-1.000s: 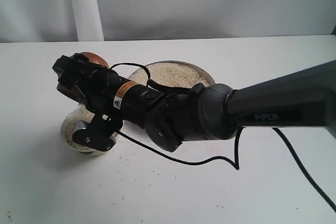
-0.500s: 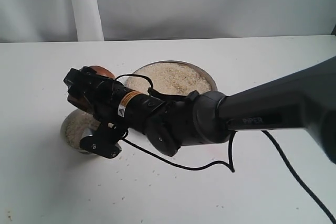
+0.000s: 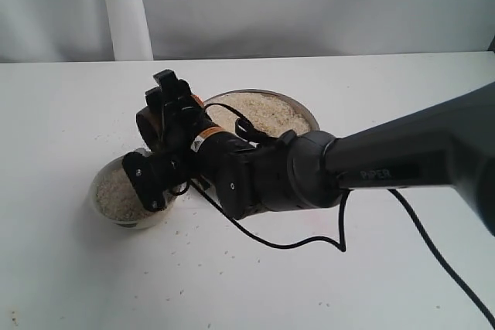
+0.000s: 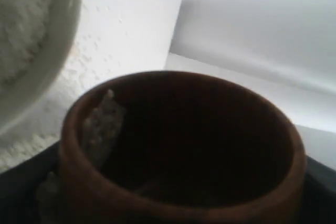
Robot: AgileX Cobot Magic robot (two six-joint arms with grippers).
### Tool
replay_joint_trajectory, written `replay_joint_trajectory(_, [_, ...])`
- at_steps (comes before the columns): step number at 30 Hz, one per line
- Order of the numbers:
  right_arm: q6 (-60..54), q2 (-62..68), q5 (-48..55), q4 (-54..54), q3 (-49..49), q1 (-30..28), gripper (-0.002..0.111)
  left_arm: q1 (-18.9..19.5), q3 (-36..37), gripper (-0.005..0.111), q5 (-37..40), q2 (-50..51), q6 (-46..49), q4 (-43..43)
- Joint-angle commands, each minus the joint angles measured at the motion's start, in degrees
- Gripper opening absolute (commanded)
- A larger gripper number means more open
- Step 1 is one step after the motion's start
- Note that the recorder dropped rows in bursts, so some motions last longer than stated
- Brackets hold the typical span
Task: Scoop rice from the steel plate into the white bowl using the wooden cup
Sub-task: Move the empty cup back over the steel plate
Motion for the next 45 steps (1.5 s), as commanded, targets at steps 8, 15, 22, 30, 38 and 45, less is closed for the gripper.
replay_joint_trajectory(8, [18.89, -11.54, 13.37, 7.24, -0.09, -3.22, 0.000, -0.26, 0.11, 0.000, -0.17, 0.01, -0.14, -0.11])
replay_joint_trajectory(15, [18.89, -17.94, 26.09, 15.19, -0.09, -11.50, 0.000, -0.26, 0.11, 0.000, -0.17, 0.01, -0.14, -0.11])
replay_joint_trajectory(22, [18.67, -18.68, 29.80, 15.06, -0.09, -18.77, 0.000, -0.26, 0.11, 0.000, -0.17, 0.01, -0.14, -0.11])
replay_joint_trajectory(30, [17.55, -18.68, 29.80, 15.62, -0.09, -24.03, 0.000, -0.26, 0.11, 0.000, -0.17, 0.01, -0.14, -0.11])
replay_joint_trajectory(38, [24.79, -18.01, 35.63, 22.27, -0.09, -26.11, 0.000, -0.26, 0.11, 0.000, -0.17, 0.01, -0.14, -0.11])
replay_joint_trajectory(45, [29.11, -18.01, 41.34, 22.40, -0.09, -25.99, 0.000, -0.26, 0.11, 0.000, -0.17, 0.01, -0.14, -0.11])
